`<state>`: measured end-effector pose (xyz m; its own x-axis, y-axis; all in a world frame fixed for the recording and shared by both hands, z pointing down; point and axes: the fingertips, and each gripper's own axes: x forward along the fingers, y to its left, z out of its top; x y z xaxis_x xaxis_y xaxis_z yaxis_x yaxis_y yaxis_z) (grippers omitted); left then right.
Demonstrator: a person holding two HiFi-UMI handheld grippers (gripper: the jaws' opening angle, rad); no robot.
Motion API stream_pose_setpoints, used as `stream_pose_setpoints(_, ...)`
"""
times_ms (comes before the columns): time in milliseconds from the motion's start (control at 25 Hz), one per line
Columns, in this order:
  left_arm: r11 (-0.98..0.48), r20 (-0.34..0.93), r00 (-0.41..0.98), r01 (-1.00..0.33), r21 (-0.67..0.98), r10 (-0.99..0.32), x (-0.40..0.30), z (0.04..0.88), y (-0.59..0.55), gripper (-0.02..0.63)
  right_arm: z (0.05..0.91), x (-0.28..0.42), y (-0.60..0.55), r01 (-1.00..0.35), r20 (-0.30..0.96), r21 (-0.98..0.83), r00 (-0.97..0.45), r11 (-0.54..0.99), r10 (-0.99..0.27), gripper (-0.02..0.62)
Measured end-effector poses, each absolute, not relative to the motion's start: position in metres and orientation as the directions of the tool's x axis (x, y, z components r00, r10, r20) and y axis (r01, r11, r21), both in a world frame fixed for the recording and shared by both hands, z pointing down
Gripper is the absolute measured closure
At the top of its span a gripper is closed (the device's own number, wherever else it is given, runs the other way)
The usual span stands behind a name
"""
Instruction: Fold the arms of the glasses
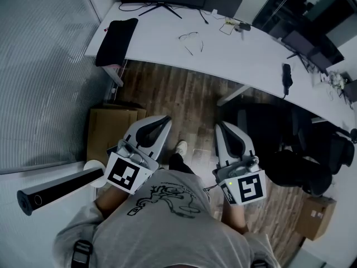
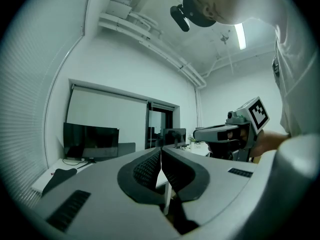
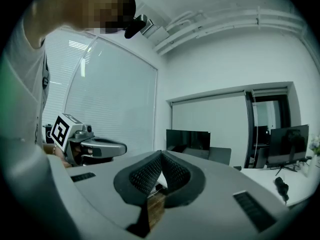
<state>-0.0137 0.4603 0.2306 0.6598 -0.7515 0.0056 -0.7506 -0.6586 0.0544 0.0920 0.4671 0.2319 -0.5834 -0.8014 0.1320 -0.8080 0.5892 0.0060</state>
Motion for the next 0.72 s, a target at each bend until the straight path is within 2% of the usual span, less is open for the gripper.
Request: stream_pose_setpoints(720, -0.648, 0.048, 0.650, -0.760, 0.050, -0.759, 0.070, 0.236, 0.338, 0.584, 0.237, 0.176, 0.348, -0.804, 0.144, 0.004, -0.588, 0.595, -0.796, 0.586)
